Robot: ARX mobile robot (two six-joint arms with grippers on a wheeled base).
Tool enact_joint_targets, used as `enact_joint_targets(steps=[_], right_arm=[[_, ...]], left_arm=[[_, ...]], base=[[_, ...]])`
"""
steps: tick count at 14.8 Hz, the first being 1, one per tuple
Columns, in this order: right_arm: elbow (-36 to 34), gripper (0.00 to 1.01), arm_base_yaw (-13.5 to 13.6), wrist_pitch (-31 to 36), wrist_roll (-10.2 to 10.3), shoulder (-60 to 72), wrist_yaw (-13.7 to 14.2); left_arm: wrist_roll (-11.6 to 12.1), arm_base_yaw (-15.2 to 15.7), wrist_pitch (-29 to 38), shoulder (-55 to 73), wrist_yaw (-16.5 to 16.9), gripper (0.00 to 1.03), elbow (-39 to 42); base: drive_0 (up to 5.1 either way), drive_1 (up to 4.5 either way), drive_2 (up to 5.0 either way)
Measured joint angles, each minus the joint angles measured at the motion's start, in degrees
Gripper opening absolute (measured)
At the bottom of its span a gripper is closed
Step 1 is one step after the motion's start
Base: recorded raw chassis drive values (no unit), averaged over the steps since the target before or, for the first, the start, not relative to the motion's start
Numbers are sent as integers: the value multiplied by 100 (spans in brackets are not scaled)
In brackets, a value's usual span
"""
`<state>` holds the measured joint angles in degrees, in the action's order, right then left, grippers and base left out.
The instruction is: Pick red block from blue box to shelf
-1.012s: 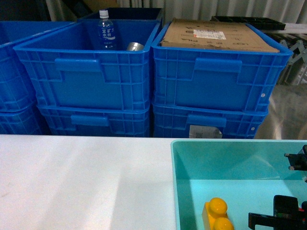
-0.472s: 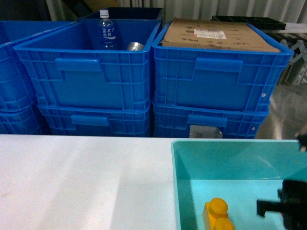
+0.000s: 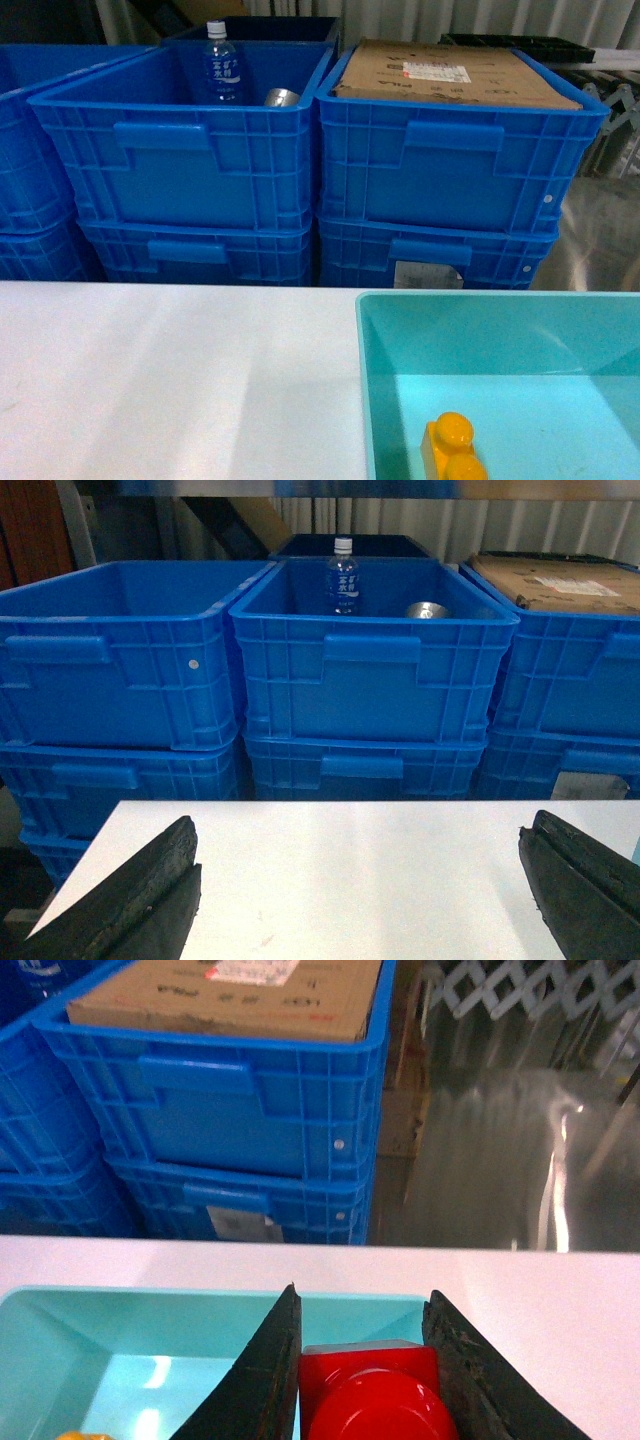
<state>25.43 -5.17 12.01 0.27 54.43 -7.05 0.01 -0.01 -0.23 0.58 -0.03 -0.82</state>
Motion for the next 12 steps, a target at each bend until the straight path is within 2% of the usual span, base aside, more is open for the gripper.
enact_joint_targets(steps=[1, 2, 3, 5, 6, 7, 8, 9, 11, 12], right_arm=[[-173, 29, -50, 66, -199, -420, -24], [-367, 29, -37, 319, -452, -758, 190], [-669, 29, 116, 299, -667, -1209, 525], [-1335, 29, 439, -4, -743, -1934, 890], [-1515, 29, 400, -61, -737, -2199, 1051], [-1550, 29, 262, -151, -669, -2468, 1036], [-1578, 29, 81, -138, -581, -2621, 885], [-1648, 29, -446, -76, -278, -2616, 348], [-1666, 29, -492, -260, -4, -2588, -57], [-1668, 29, -389, -273, 68, -2632, -39]], left_arm=[[0, 0, 0, 0, 0, 98, 0], [0, 0, 0, 0, 2, 98, 0], [0, 0, 0, 0, 2, 98, 0], [0, 0, 0, 0, 0, 98, 0], [0, 0, 0, 0, 0, 98, 0], [0, 0, 0, 0, 2, 98, 0], [0, 0, 0, 0, 2, 98, 0], [0, 0, 0, 0, 2, 98, 0], [0, 0, 2, 0, 2, 98, 0], [0, 0, 0, 0, 2, 98, 0]], base=[[0, 0, 0], [0, 0, 0], [0, 0, 0], [0, 0, 0], [0, 0, 0], [0, 0, 0], [0, 0, 0], [0, 0, 0], [0, 0, 0], [0, 0, 0]])
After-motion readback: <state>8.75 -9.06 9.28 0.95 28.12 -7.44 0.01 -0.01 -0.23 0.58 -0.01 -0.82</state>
